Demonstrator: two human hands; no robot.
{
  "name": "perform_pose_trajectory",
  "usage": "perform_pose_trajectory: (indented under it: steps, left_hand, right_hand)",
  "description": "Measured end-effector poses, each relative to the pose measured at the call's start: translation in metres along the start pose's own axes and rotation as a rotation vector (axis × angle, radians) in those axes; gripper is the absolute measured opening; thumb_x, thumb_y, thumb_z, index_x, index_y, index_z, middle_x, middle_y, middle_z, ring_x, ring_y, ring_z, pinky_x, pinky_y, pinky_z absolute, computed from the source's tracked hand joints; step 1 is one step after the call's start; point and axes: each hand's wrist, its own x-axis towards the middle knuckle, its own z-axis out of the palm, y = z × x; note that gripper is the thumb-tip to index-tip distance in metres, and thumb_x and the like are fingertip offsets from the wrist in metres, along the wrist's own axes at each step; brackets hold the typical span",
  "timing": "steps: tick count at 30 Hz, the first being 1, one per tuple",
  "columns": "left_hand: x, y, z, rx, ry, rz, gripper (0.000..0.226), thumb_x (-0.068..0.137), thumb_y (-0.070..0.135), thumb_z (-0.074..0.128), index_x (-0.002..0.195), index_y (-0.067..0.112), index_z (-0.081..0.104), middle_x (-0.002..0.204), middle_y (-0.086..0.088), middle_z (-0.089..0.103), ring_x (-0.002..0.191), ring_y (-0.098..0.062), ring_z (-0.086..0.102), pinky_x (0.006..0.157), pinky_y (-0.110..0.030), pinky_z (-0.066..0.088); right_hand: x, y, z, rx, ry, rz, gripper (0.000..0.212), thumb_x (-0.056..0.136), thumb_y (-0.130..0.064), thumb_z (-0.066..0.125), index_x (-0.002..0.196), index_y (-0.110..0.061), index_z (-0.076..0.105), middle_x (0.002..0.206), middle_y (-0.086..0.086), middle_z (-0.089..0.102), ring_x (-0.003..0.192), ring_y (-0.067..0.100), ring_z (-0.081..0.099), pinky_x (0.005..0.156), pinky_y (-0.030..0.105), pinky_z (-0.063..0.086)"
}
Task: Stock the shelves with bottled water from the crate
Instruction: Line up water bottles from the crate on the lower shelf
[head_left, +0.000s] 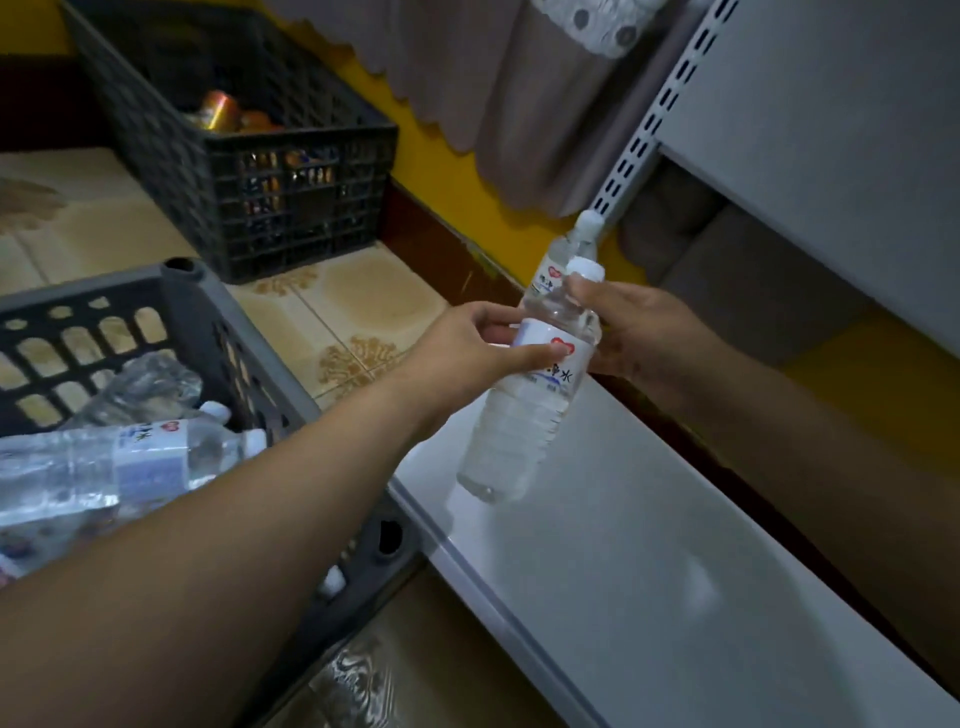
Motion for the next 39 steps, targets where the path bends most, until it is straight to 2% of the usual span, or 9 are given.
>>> perform_pose_trajectory:
  steps: [3,6,11,15,18,24,31,36,39]
  left_hand:
    - [0.016,-0.006,0.022,0.138,0.021,0.019,0.06,0.074,0.042,0.081,0.127,0.024,0.058,0.111,0.003,0.068,0.095,-0.013,0.068,0.084,-0.037,0.058]
    - [0.038,-0.015,0.044,0.236,0.07,-0.068,0.052,0.085,0.028,0.073,0.133,0.02,0.054,0.117,0.001,0.061,0.096,-0.018,0.063,0.078,-0.033,0.057]
    - [0.073,-0.034,0.083,-0.215,0.028,-0.457,0.045,0.091,0.003,0.059,0.134,0.012,0.049,0.135,-0.01,0.051,0.118,-0.025,0.056,0.095,-0.035,0.053]
    - [0.106,-0.056,0.093,-0.265,0.001,-0.408,0.067,0.091,-0.008,0.052,0.146,0.027,0.039,0.148,-0.004,0.041,0.129,-0.023,0.046,0.091,-0.038,0.053]
    - [0.12,-0.066,0.091,-0.233,-0.061,-0.379,0.074,0.092,-0.008,0.052,0.15,0.033,0.031,0.154,-0.004,0.034,0.135,-0.024,0.041,0.1,-0.043,0.05]
    - [0.133,-0.076,0.09,-0.193,-0.166,-0.34,0.084,0.093,-0.005,0.052,0.154,0.039,0.014,0.162,0.001,0.014,0.143,-0.025,0.03,0.107,-0.044,0.043]
    - [0.137,-0.072,0.094,-0.074,-0.205,-0.311,0.08,0.093,0.002,0.054,0.154,0.039,0.016,0.161,-0.002,0.017,0.141,-0.026,0.033,0.108,-0.041,0.041]
    - [0.126,-0.069,0.085,0.056,-0.233,-0.288,0.078,0.094,0.006,0.053,0.155,0.036,0.014,0.162,-0.004,0.017,0.14,-0.028,0.035,0.108,-0.039,0.04]
    - [0.107,-0.063,0.068,0.182,-0.183,-0.225,0.07,0.093,0.007,0.053,0.154,0.026,0.024,0.155,-0.007,0.034,0.131,-0.026,0.046,0.106,-0.037,0.044]
  right_hand:
    - [-0.001,0.008,-0.016,0.075,0.125,-0.035,0.027,0.095,-0.031,0.059,0.112,-0.011,0.066,0.104,0.005,0.075,0.088,0.017,0.074,0.075,0.032,0.061]
    - [0.021,0.009,-0.037,0.021,0.338,-0.085,0.026,0.095,-0.031,0.062,0.112,-0.012,0.066,0.096,-0.001,0.073,0.087,0.016,0.072,0.067,0.027,0.06]
    - [0.071,0.016,-0.066,-0.266,0.54,-0.113,0.04,0.088,-0.048,0.067,0.117,-0.021,0.064,0.106,-0.003,0.069,0.092,0.015,0.068,0.082,0.038,0.059]
    - [0.098,0.026,-0.069,-0.315,0.552,-0.139,0.035,0.089,-0.043,0.066,0.115,-0.018,0.064,0.108,0.0,0.068,0.098,0.017,0.066,0.091,0.042,0.056]
    - [0.115,0.037,-0.064,-0.277,0.511,-0.13,0.037,0.092,-0.036,0.065,0.121,-0.014,0.062,0.115,0.002,0.066,0.103,0.016,0.065,0.094,0.038,0.054]
    - [0.135,0.051,-0.054,-0.196,0.472,-0.156,0.034,0.091,-0.031,0.067,0.121,-0.016,0.063,0.106,-0.003,0.068,0.093,0.009,0.066,0.082,0.029,0.055]
    - [0.139,0.058,-0.06,-0.154,0.547,-0.135,0.036,0.093,-0.032,0.064,0.124,-0.013,0.063,0.111,0.001,0.069,0.1,0.014,0.067,0.08,0.028,0.054]
    - [0.14,0.049,-0.057,-0.213,0.472,-0.071,0.041,0.094,-0.034,0.062,0.13,-0.016,0.055,0.121,0.002,0.064,0.107,0.016,0.062,0.093,0.037,0.052]
    - [0.13,0.041,-0.05,-0.204,0.468,0.055,0.056,0.091,-0.04,0.064,0.138,-0.015,0.048,0.131,0.006,0.059,0.114,0.022,0.06,0.093,0.038,0.05]
